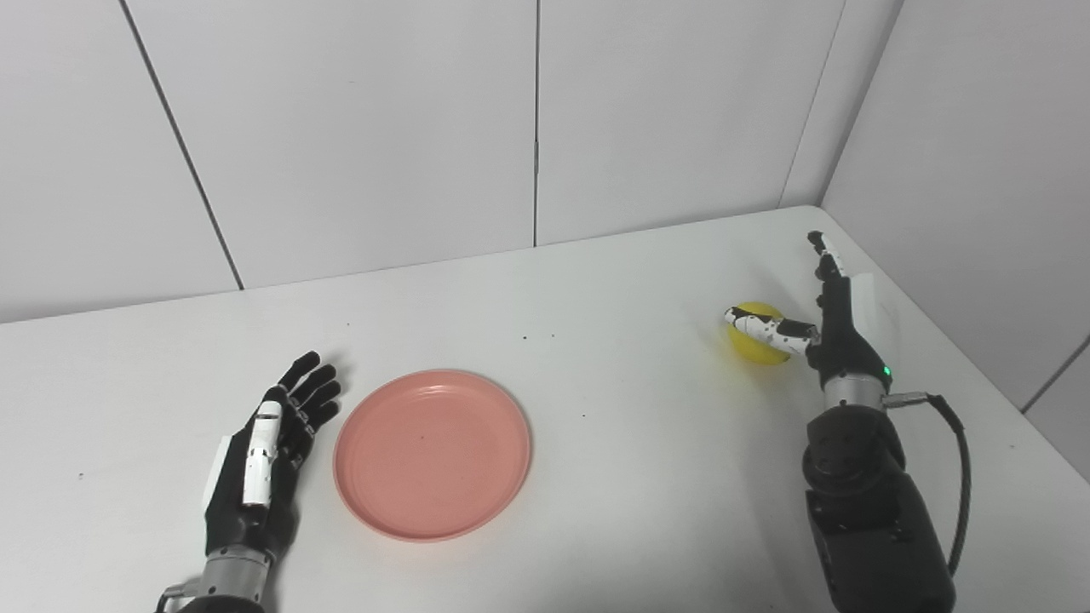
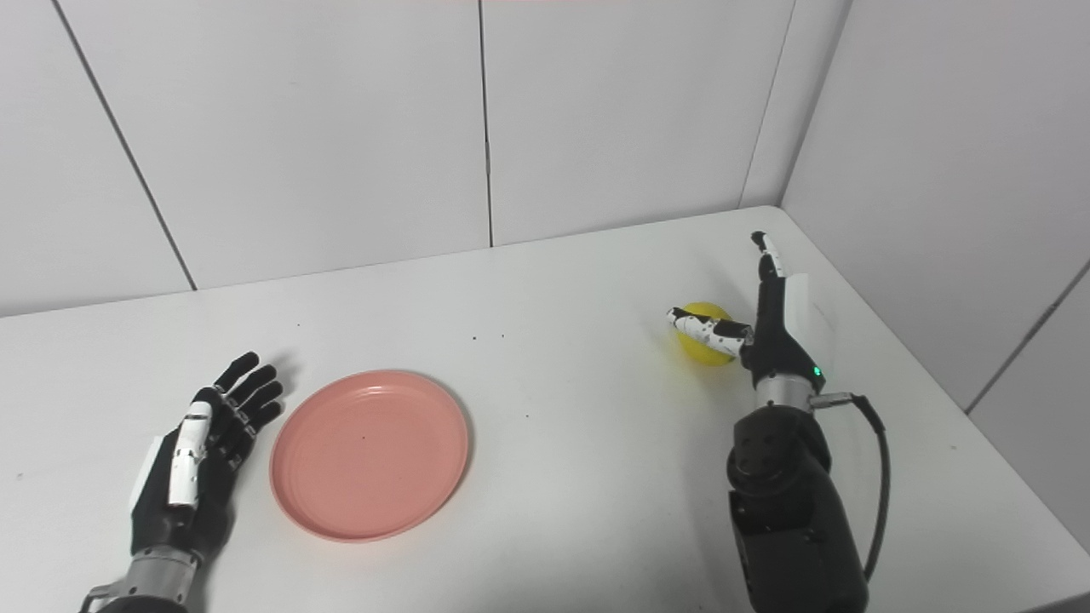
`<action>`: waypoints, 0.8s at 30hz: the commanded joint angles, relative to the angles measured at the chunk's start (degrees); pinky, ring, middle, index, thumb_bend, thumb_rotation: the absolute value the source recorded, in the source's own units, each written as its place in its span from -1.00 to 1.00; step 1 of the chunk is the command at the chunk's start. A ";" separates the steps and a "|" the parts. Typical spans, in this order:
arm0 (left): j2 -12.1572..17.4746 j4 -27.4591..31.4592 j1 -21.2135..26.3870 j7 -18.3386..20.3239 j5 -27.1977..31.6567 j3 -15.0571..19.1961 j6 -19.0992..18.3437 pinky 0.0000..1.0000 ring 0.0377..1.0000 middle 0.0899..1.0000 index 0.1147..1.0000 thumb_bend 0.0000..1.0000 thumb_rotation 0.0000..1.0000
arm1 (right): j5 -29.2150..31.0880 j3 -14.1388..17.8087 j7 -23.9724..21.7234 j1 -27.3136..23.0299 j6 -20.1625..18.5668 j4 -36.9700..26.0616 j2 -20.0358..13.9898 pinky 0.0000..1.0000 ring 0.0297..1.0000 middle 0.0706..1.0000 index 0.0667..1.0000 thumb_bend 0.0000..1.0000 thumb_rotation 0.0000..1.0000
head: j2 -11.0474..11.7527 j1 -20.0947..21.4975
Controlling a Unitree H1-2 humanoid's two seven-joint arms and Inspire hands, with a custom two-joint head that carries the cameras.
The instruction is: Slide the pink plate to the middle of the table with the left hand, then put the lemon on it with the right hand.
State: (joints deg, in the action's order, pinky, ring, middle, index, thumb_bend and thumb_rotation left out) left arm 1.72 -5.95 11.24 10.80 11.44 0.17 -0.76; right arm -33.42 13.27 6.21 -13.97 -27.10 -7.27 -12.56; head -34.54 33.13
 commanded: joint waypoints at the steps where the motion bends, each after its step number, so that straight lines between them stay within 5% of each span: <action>1: -0.04 0.90 0.32 0.49 0.64 -0.01 0.71 0.77 0.72 0.69 0.62 -0.58 1.00 | -1.84 0.96 -1.26 -2.72 0.19 0.05 -0.68 0.58 0.75 0.82 0.78 0.69 -0.53 | 0.03 0.10; 7: -0.24 1.17 0.29 0.48 1.00 0.38 -0.14 0.78 0.73 0.69 0.63 -0.56 1.00 | -3.28 2.40 -2.65 -4.58 0.19 3.48 0.21 0.38 0.69 0.73 0.76 0.79 -0.63 | -0.05 0.98; 10: -0.14 0.77 0.42 0.65 1.04 0.59 0.43 0.76 0.72 0.68 0.62 -0.57 1.00 | -4.85 3.40 -4.87 -5.67 0.18 5.57 0.46 -0.39 -0.19 -0.01 0.77 0.81 -0.63 | 0.09 1.44; 11: -0.14 0.55 0.52 0.54 0.96 0.68 0.58 0.76 0.72 0.68 0.62 -0.57 1.00 | -5.26 3.72 -5.42 -5.98 0.18 6.14 0.64 -0.43 -0.25 -0.06 0.77 0.81 -0.63 | 0.11 1.39; 12: -0.22 0.40 0.62 0.41 1.07 0.84 0.47 0.74 0.71 0.67 0.61 -0.56 1.00 | -5.67 3.93 -5.86 -6.25 0.18 6.76 0.73 -0.41 -0.17 0.03 0.75 0.83 -0.63 | 0.13 1.40; 13: -0.30 0.32 0.70 0.25 1.11 0.98 0.34 0.74 0.70 0.67 0.61 -0.56 1.00 | -6.04 4.02 -6.12 -6.45 0.18 7.32 0.73 -0.12 0.19 0.31 0.75 0.84 -0.61 | 0.07 1.43; 14: -0.34 0.26 0.78 0.17 1.11 1.08 0.28 0.73 0.70 0.66 0.61 -0.56 1.00 | -6.40 3.95 -6.22 -6.63 0.19 7.84 0.65 -0.01 0.29 0.38 0.74 0.85 -0.58 | 0.06 1.56; 18: -0.46 -0.16 1.00 0.50 1.41 1.30 0.71 0.74 0.69 0.66 0.60 -0.57 1.00 | -7.96 3.69 -7.33 -7.34 0.19 9.64 0.56 -0.11 0.20 0.27 0.72 0.88 -0.53 | 0.01 1.69; 20: -0.63 -0.09 1.01 0.36 1.48 1.25 0.85 0.73 0.68 0.65 0.60 -0.57 1.00 | -8.13 3.65 -7.90 -7.53 0.19 10.07 0.66 -0.49 -0.33 -0.15 0.71 0.83 -0.59 | -0.19 1.72; 22: -0.68 -0.09 1.07 0.32 1.54 1.18 1.01 0.72 0.68 0.66 0.60 -0.57 1.00 | -8.65 3.63 -8.64 -7.65 0.19 10.37 0.78 -0.58 -0.46 -0.25 0.70 0.81 -0.66 | -0.28 1.79; 24: -0.60 -0.30 1.21 0.47 1.54 1.16 1.48 0.72 0.68 0.65 0.60 -0.57 1.00 | -10.34 3.16 -10.00 -7.73 0.18 10.85 0.70 -0.28 -0.04 0.11 0.59 0.81 -0.67 | -0.28 1.79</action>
State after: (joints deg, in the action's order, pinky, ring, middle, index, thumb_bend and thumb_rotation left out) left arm 1.14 -6.13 11.39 10.78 12.47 1.32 -0.88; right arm -42.27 16.64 -2.67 -19.91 -27.23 3.81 -11.29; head -34.89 34.98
